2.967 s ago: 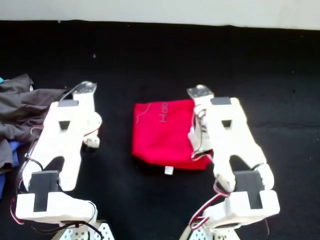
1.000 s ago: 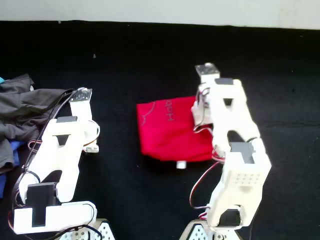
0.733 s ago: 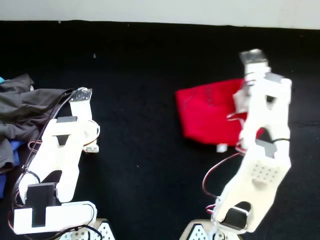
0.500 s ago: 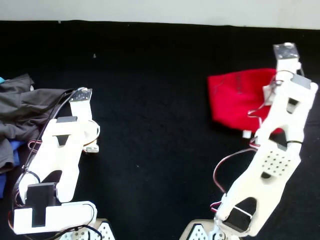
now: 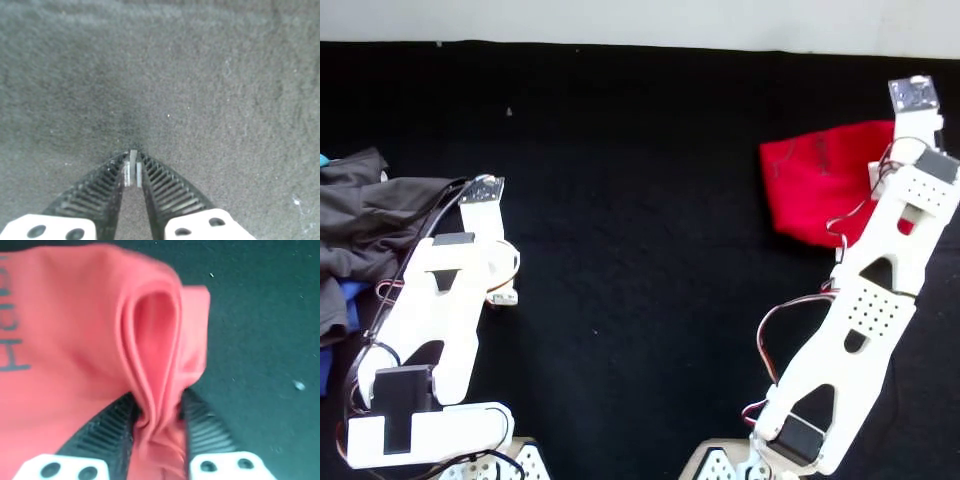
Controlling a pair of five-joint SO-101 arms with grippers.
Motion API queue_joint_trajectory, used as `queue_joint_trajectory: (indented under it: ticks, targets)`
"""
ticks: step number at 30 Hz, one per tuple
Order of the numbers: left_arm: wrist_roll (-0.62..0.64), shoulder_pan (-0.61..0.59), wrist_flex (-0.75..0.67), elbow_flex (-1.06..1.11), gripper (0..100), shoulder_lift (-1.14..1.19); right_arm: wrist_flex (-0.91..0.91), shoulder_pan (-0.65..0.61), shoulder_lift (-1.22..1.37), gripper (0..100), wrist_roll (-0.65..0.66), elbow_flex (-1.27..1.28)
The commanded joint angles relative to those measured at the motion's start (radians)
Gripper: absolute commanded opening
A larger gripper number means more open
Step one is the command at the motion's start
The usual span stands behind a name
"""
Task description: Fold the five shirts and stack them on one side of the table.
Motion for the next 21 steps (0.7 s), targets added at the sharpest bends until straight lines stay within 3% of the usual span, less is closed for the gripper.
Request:
queue_joint_trajectory:
  ticks: [1, 8, 14, 16, 21]
  targets:
    - [-0.003, -0.005, -0.046, -0.004, 1, 0.008, 0.124, -0.008, -0.019, 27.3, 0.009, -0.18]
    - [-0.005, -0.005, -0.046, -0.004, 1, 0.008, 0.234, -0.008, -0.021, 29.8, -0.006, -0.395]
    - [-0.005, -0.005, -0.046, -0.004, 1, 0.008, 0.358, 0.012, -0.139, 29.9, -0.226, -0.395]
    - [-0.002, -0.007, -0.046, -0.004, 1, 0.008, 0.444, -0.013, -0.197, 29.9, -0.262, -0.395]
    - [-0.002, -0.018, -0.037, -0.031, 1, -0.005, 0.438, -0.03, -0.326, 29.9, -0.336, -0.381]
